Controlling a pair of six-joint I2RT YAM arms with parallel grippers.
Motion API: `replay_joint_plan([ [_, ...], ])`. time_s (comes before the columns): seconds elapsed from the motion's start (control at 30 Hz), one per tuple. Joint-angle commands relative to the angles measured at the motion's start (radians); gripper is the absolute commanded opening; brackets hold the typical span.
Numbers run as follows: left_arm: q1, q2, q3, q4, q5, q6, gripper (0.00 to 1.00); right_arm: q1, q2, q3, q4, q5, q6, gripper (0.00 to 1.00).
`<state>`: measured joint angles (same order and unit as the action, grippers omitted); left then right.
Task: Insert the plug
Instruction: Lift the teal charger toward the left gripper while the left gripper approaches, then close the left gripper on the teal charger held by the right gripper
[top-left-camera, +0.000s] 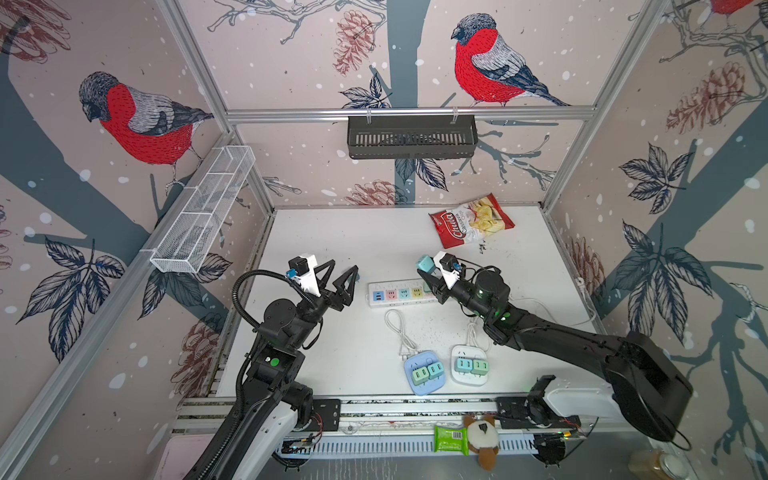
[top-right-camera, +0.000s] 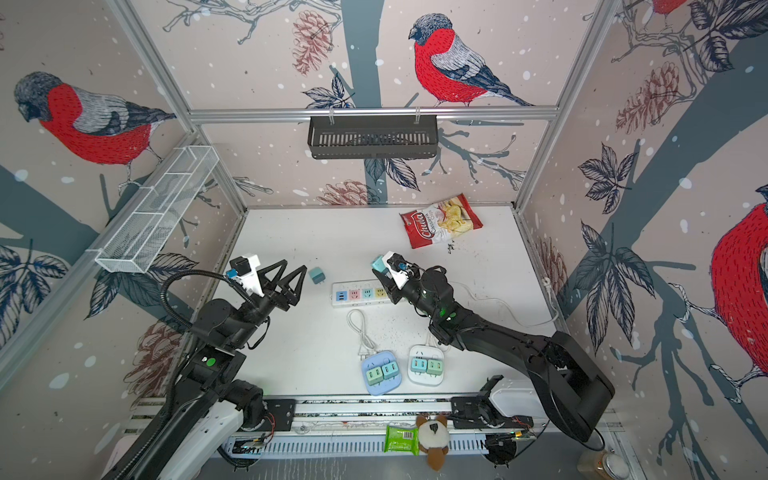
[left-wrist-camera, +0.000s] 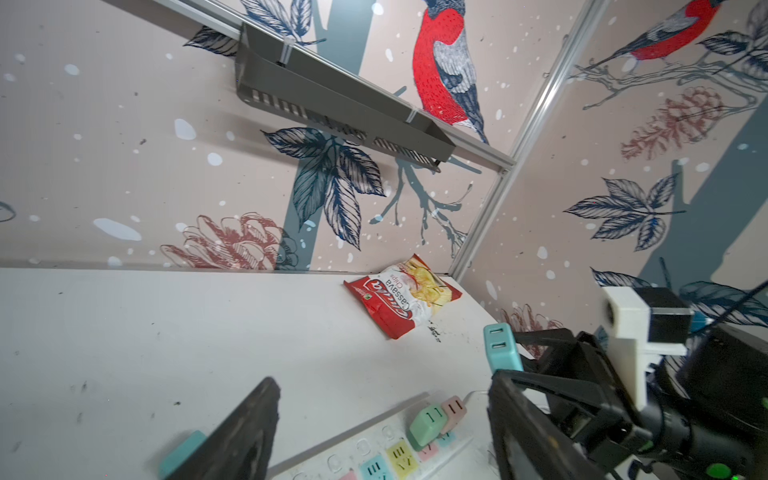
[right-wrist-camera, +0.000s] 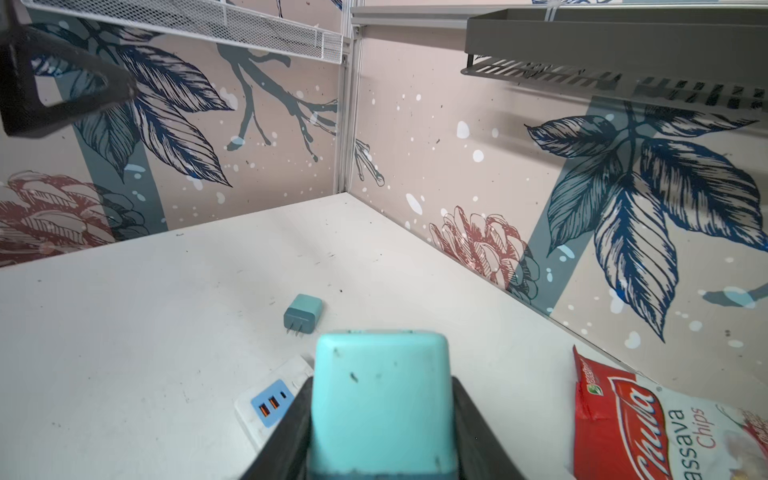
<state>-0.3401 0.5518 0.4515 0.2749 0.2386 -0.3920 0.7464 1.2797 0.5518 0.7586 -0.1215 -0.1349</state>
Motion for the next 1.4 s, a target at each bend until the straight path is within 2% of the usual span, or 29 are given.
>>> replay_joint_plan([
  [0.0,-0.008,0.042,0.052,-0.010,0.141,-0.004,0.75,0.002,-0.015,-0.017,0.078,-0.019,-0.057,0.08],
  [0.17,-0.076,0.129,0.098,-0.015,0.156,0.025,0.73,0.004,0.000,-0.017,0.097,-0.027,-0.066,0.07],
  [0.37,-0.255,0.170,0.114,-0.043,0.003,0.116,0.73,0.004,-0.013,-0.035,0.116,-0.055,-0.085,0.06],
  [0.47,-0.296,0.190,0.115,-0.023,-0.012,0.125,0.73,0.007,-0.022,-0.055,0.123,-0.103,-0.107,0.05],
  [0.67,-0.332,0.306,0.191,-0.072,0.085,0.162,0.73,0.036,-0.082,-0.099,0.146,-0.147,-0.160,0.05],
  [0.8,-0.353,0.373,0.225,-0.098,0.092,0.173,0.73,0.056,-0.102,-0.123,0.161,-0.157,-0.179,0.05],
  [1.1,-0.371,0.459,0.264,-0.114,0.148,0.145,0.74,0.090,-0.145,-0.150,0.168,-0.099,-0.210,0.05],
  [1.37,-0.417,0.532,0.305,-0.113,0.179,0.146,0.74,0.108,-0.116,-0.132,0.167,-0.084,-0.219,0.05],
])
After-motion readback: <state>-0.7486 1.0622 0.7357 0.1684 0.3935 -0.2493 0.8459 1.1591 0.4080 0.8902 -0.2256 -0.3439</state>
